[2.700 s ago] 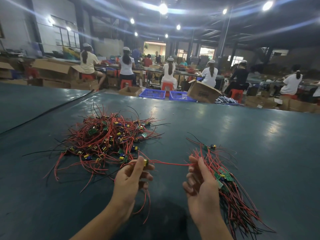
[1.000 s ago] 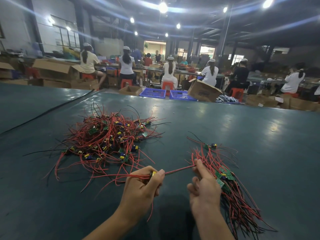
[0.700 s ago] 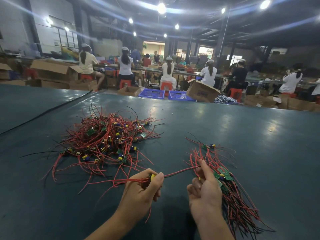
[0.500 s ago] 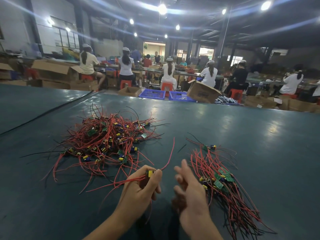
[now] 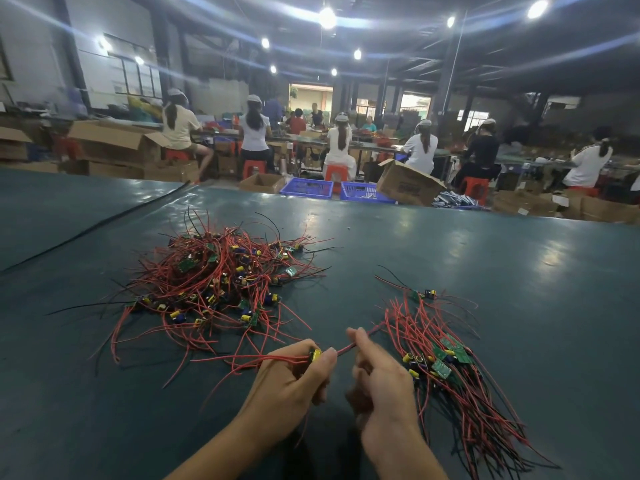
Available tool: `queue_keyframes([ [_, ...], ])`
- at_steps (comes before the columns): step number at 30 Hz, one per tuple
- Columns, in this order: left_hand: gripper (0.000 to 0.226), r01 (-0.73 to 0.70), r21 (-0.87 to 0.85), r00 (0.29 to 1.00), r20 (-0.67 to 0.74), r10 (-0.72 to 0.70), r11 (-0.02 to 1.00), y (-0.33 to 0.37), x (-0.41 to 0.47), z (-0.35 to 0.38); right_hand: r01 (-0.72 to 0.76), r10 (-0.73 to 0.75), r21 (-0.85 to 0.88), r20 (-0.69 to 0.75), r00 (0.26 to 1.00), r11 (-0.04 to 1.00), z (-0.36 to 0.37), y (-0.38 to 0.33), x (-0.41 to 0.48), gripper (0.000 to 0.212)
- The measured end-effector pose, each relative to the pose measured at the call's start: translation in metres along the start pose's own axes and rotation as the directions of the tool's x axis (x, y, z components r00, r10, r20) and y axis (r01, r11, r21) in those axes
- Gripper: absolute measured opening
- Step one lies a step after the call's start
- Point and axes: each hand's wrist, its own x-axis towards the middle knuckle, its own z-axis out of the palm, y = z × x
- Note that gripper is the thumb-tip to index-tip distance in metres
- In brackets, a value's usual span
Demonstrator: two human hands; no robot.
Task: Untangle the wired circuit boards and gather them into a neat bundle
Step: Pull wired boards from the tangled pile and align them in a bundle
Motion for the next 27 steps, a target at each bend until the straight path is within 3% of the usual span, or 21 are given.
queue_keyframes([
  [6,0.037,-0.004,-0.009,0.999,0.039,0.004,1.000,0.002,-0.001,0.001,0.078,-0.056,0.164,-0.134,0.989,0.983,-0.030,-0.029,0.024,0.012],
  [9,0.038,0.028,-0.068,0.999,0.044,-0.025,0.997,0.006,-0.002,0.000,0.148,-0.124,0.196,-0.131,0.984,0.969,-0.030,-0.026,0.023,0.012],
  [12,0.043,0.044,-0.156,0.997,0.062,-0.035,0.987,0.008,-0.002,-0.005,0.140,-0.135,0.178,-0.038,0.990,0.974,-0.023,-0.018,0.015,0.028],
  [16,0.041,0.031,-0.164,0.998,0.058,-0.022,0.986,0.008,0.001,-0.007,0.065,-0.060,-0.024,0.173,0.983,0.998,-0.009,0.000,0.002,0.054],
  [19,0.040,0.026,-0.130,0.998,0.060,-0.018,0.991,0.005,0.002,-0.009,0.161,-0.108,-0.136,0.331,0.937,0.978,0.002,0.013,-0.010,0.034],
  [21,0.039,0.036,-0.102,0.996,0.091,-0.027,0.994,0.002,0.003,-0.012,0.210,-0.154,-0.123,0.360,0.920,0.970,0.007,0.017,-0.014,0.027],
  [24,0.054,0.038,-0.056,0.995,0.095,-0.033,0.998,-0.003,0.006,-0.016,0.209,-0.180,-0.077,0.277,0.944,0.975,0.008,0.019,-0.011,0.021],
  [27,0.054,0.043,-0.026,0.995,0.085,-0.041,0.999,-0.008,0.009,-0.016,0.281,-0.267,-0.052,0.194,0.944,0.958,0.005,0.016,-0.008,0.017],
])
